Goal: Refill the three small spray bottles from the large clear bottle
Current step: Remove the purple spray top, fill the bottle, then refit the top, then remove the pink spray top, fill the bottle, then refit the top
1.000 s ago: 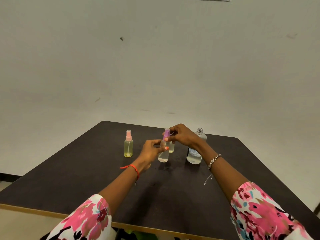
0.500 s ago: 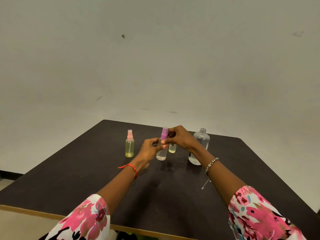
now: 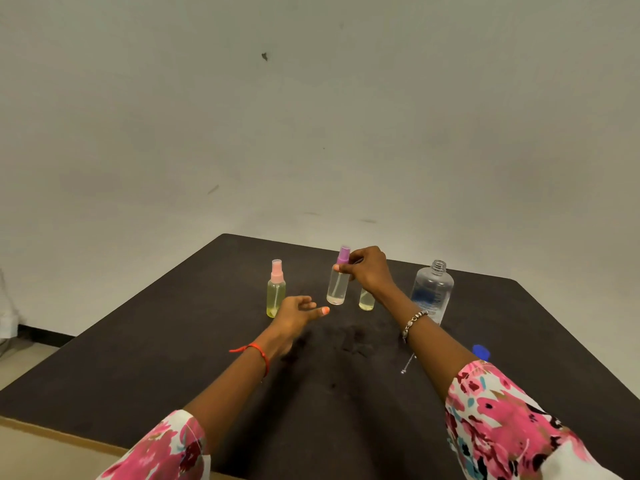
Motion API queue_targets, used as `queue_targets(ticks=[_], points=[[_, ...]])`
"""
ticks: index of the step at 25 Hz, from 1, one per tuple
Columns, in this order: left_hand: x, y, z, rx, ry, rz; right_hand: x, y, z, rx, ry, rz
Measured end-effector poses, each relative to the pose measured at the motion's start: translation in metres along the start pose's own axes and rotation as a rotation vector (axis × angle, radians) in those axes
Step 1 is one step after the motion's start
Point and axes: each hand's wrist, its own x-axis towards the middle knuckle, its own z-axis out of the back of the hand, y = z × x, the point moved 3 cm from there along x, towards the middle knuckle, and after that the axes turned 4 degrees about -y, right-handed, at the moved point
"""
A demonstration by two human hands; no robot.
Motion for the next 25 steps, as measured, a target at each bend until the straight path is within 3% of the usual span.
queue_targets(ticks=[25], points=[[0.017,0.012,0.023,0.011,0.048,0.038,0.06,-0.036,-0.074,-0.03,-0.014,-0.132]])
